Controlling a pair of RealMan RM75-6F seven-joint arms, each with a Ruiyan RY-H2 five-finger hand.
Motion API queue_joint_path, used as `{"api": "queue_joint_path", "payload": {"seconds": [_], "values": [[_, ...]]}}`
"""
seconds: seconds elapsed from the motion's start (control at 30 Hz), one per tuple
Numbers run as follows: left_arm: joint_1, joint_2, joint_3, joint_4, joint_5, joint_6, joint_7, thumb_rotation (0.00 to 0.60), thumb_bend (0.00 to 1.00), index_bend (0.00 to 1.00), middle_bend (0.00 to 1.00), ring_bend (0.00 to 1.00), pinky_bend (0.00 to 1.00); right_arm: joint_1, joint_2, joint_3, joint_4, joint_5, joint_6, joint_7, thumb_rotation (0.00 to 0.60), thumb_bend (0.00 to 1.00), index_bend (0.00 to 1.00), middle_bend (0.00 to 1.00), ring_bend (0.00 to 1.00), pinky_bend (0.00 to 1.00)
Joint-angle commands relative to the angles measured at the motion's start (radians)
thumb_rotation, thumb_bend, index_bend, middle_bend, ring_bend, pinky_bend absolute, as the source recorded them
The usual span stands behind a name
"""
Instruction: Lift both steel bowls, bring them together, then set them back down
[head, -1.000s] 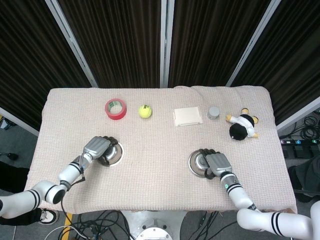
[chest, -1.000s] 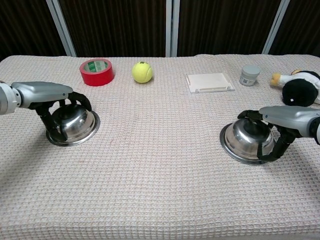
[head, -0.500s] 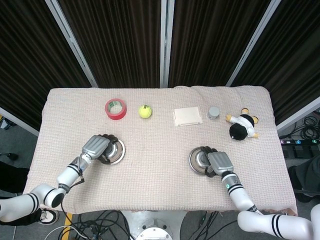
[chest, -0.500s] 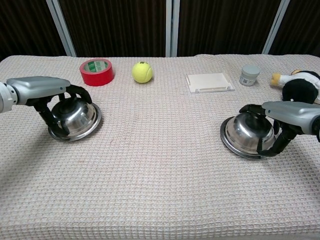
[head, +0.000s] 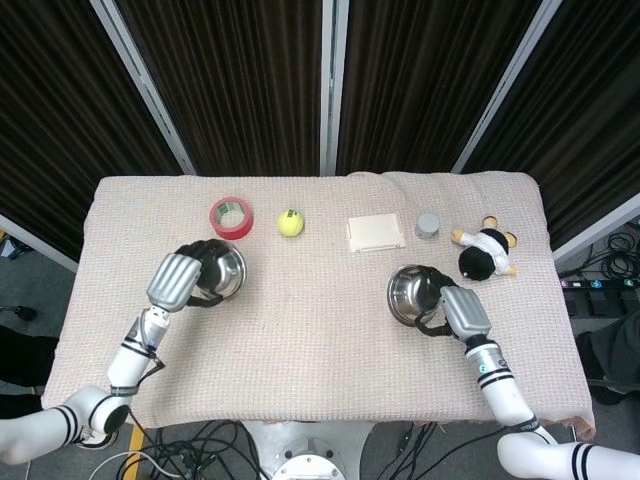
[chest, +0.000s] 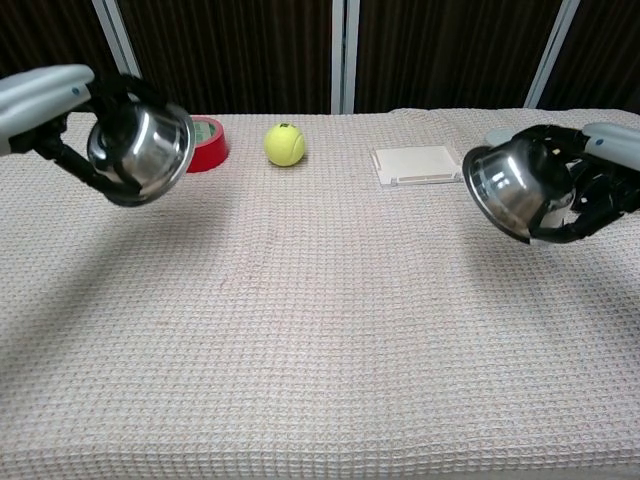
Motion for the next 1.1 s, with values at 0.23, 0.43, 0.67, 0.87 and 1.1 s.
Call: {"api": "queue_joint_path", "payload": {"seconds": [0.23,0.43,0.67,0.87,1.1], "values": [[0.111,-0.263,-0.104,0.03,0.043,0.309,-0.471,0.6,0.15,0.42,0.42,0.41,0.65,-0.047,-0.111,0.071,0.183,-0.299,0.076,0.741,0.6,0.25,0.35,0.36,0.28,0.38],[0.099,-0.279,-0.138,-0.066,0.004,0.243,-0.584,0.6,0.15,0.44,0.43,0.42,0.66,0.033,-0.169,0.084,0.267,-0.391,-0.014,1.202,0.6,0.24,0.35,0.36,0.28,0.38],[0.035,-0.349,-0.215,-0.14,-0.022,0.197,-0.582,0.6,0.15,0.44,0.43,0.42,0.66,0.142,-0.25,0.103,0.345,-0.451,-0.067,1.458,0.6,0.24,0.35,0.36,0.28,0.38],[-0.015,-0.387,-0.253,-0.138,-0.036,0.148,-0.564,0.6,0.15,0.44,0.43,0.42,0.66,0.195,-0.28,0.114,0.374,-0.462,-0.075,1.531,0.6,0.24,0.35,0.36,0.28,0.38],[0.009,-0.363,-0.205,-0.153,-0.014,0.142,-0.576,0.6,0.15,0.44,0.44,0.43,0.67,0.239,-0.282,0.113,0.391,-0.465,-0.088,1.558,0.6,0.24,0.35,0.36,0.28,0.38]]}}
